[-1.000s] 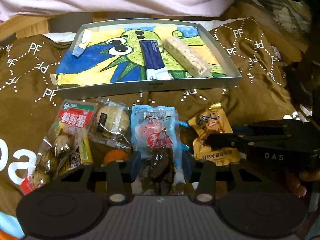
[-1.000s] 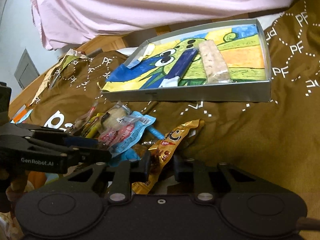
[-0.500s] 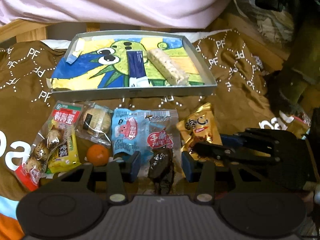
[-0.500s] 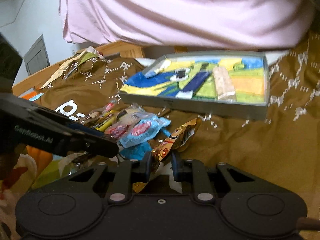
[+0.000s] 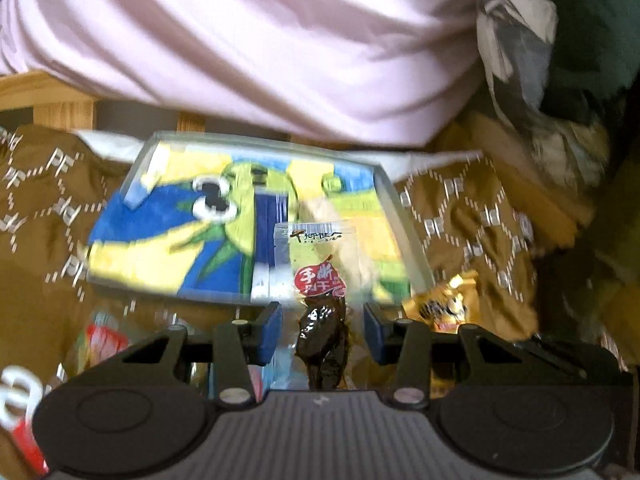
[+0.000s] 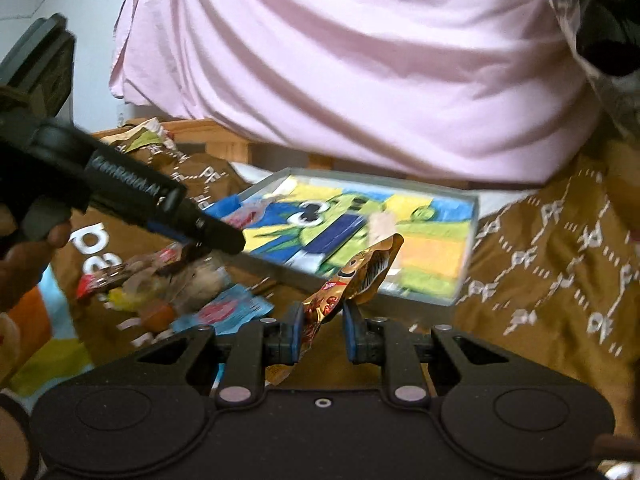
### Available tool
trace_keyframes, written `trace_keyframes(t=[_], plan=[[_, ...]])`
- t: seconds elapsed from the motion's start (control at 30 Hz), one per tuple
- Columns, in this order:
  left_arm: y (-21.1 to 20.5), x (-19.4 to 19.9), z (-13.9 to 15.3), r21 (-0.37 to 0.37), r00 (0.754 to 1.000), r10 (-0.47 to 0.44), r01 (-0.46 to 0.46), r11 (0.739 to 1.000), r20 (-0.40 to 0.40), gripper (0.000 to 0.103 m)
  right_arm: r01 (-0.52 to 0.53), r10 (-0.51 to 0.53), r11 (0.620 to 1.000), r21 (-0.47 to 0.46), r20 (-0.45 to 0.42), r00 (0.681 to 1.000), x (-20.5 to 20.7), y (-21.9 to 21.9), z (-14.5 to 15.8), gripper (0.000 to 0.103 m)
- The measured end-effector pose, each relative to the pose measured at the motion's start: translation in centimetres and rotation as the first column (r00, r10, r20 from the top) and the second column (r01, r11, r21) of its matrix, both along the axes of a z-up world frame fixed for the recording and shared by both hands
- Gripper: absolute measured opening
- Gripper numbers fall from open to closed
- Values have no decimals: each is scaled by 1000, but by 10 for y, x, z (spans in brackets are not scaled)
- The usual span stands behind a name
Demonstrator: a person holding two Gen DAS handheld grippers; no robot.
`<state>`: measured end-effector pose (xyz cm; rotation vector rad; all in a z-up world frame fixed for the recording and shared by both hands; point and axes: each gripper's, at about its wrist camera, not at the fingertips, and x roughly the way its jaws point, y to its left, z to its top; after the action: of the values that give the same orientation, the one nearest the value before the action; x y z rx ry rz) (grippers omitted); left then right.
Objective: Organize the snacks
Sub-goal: 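Carry both packets into the tray and open both tools to release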
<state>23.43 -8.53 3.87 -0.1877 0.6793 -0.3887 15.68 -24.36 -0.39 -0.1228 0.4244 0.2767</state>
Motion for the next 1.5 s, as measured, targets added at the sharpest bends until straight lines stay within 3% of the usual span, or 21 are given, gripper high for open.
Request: trace_keyframes(t=[0.23, 0.43, 0.73, 1.07, 1.23, 1.43, 1.5], plan=[[-14, 63, 2, -21, 997, 52, -51, 998, 59, 47, 33, -21, 987, -158, 75, 997, 46, -9, 21, 22], [-30, 106, -16, -13, 996, 70, -69, 998, 54, 47, 61, -50, 965, -255, 51, 997, 93, -18, 15, 22], [-46, 134, -46, 37, 998, 69, -70, 997, 9, 47, 75, -85, 959, -272, -28, 996, 122, -20, -20, 22], [-52, 133, -53, 65, 997, 74, -75, 995, 20, 49, 98, -117, 957, -272, -54, 992, 129, -21, -27, 24], [-52, 133, -50, 62, 996, 88, -88, 994, -2, 52, 106, -129, 958, -268, -72, 989, 131, -22, -26, 35], [-54, 127, -42, 71, 996, 85, -86, 994, 20, 69, 107, -124, 960, -258, -51, 991, 128, -18, -20, 60], [-53, 124, -38, 74, 995, 93, -95, 993, 33, 77, 114, -129, 962, -247, -43, 991, 127, -19, -18, 63]])
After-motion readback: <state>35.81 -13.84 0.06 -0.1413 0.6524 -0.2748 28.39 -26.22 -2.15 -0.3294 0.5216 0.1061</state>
